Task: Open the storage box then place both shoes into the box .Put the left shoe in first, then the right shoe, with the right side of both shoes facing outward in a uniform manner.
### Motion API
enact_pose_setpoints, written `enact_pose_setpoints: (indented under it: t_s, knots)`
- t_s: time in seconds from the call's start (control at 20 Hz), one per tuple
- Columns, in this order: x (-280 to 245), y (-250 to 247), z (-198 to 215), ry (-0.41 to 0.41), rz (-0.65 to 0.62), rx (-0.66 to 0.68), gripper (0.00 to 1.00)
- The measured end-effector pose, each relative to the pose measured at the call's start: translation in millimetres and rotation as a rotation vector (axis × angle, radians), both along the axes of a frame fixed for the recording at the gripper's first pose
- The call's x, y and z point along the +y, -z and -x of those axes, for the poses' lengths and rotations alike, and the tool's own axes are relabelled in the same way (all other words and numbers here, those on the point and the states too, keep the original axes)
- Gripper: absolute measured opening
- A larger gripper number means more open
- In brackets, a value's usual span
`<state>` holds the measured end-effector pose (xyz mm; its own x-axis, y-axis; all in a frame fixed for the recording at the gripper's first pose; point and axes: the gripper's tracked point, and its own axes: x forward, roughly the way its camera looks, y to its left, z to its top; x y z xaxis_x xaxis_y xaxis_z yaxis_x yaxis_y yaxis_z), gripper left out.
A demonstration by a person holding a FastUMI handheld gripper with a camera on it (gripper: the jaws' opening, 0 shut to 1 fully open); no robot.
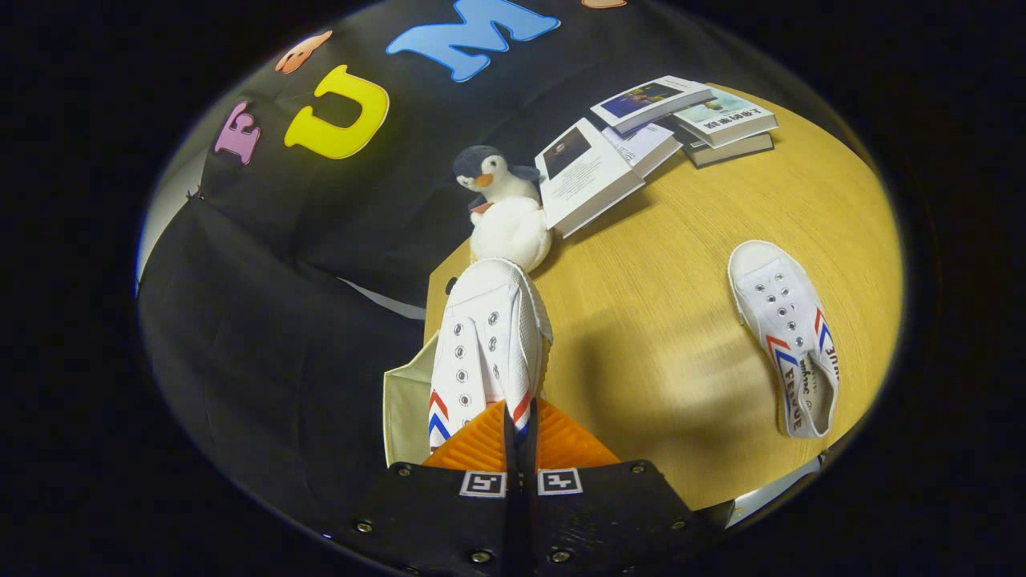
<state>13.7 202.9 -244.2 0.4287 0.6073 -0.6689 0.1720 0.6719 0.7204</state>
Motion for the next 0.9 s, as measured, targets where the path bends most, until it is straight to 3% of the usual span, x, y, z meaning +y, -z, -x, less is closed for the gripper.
enact_pose_setpoints:
  t_s: [0.9]
  knots:
    - [154.2,-20.9,11.5,-0.131,0.010,-0.052,0.00]
